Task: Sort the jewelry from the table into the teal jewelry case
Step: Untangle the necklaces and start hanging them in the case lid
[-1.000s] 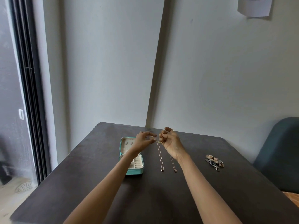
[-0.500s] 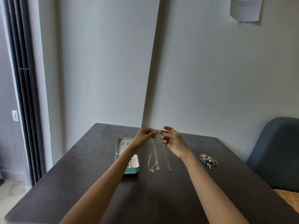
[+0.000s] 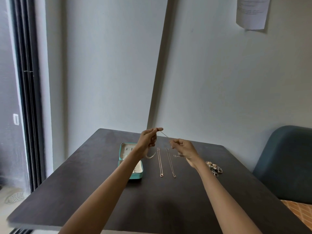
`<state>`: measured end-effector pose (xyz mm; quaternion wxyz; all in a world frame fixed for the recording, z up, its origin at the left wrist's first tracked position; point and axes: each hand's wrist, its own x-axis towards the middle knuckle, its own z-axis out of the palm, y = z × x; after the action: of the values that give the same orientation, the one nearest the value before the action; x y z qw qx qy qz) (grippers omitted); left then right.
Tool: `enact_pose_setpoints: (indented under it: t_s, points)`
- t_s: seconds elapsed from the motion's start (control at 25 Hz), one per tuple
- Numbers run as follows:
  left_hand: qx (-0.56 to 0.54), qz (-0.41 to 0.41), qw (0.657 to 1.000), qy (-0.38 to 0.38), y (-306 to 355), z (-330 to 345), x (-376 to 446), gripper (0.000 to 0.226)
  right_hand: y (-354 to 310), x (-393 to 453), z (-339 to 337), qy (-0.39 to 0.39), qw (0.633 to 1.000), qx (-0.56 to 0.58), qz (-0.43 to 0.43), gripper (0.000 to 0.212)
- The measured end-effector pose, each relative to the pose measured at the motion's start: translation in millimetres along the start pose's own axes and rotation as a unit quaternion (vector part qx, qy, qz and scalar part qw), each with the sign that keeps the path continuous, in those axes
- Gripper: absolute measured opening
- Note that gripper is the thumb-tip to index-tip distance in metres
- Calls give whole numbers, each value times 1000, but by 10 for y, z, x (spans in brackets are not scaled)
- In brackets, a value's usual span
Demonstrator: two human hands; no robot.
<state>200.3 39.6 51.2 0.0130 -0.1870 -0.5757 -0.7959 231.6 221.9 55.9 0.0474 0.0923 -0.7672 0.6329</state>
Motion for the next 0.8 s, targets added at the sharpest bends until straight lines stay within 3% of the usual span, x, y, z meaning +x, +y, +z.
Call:
enact_pose_setpoints:
  t_s: [0.16, 0.28, 0.4, 0.48, 0.6, 0.72, 0.8]
  points:
    - [-32, -28, 999, 7, -28, 46, -25, 28, -7, -33, 29, 71, 996, 17, -55, 14]
    - [3, -30, 1000, 4, -99, 51, -81, 30, -52, -37, 84, 67, 989, 128, -38, 20]
    - [83, -17, 996, -16, -166, 123, -169, 30, -75, 30, 104, 112, 939, 326, 6, 25]
    - [72, -14, 996, -45, -190, 169, -202, 31, -55, 91, 119, 127, 902, 410, 39, 28]
    - [-58, -30, 995, -78, -137, 192, -187, 31, 16, 130, 158, 130, 924, 352, 67, 30]
    - [-274, -58, 960, -29, 26, 216, -138, 28, 107, 100, 179, 133, 967, 204, 72, 27]
    - [-336, -37, 941, 3, 96, 206, -61, 34, 148, 21, 167, 112, 987, 92, 75, 23]
